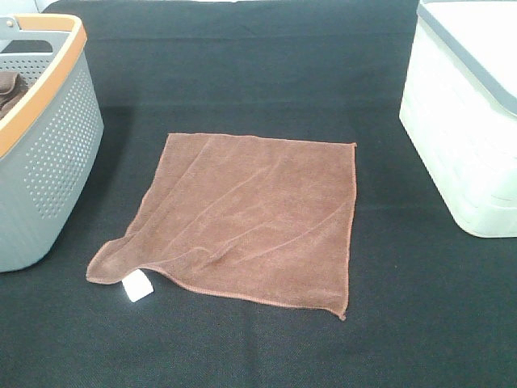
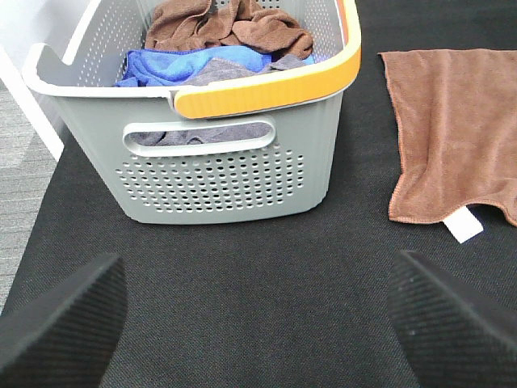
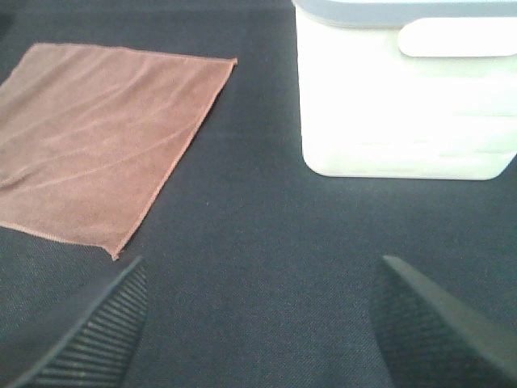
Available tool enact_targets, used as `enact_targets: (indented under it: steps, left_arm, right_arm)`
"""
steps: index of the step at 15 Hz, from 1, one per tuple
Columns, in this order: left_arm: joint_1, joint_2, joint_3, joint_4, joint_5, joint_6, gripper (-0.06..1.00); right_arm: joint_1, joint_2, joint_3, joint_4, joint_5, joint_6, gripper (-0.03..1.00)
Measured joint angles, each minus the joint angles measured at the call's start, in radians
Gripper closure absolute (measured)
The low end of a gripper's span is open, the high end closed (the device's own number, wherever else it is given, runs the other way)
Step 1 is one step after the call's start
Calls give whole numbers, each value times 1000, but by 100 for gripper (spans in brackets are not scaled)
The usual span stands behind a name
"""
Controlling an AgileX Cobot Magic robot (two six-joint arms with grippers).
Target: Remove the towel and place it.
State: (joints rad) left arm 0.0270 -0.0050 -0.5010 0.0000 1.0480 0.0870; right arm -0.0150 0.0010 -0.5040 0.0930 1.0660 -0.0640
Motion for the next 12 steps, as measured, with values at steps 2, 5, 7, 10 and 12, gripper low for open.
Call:
enact_targets:
  steps: [2,5,7,10,12]
  left_arm:
    - [0,0,0,0,0,0,11]
    - [0,0,0,0,0,0,11]
    - [0,0,0,0,0,0,11]
    - [0,0,0,0,0,0,11]
    - [0,0,0,0,0,0,11]
  right_arm:
    - [0,-5,0,1,1,0,24]
    - [0,-8,0,1,1,0,24]
    - [0,-8,0,1,1,0,24]
    - [0,-8,0,1,1,0,24]
    - [0,-8,0,1,1,0,24]
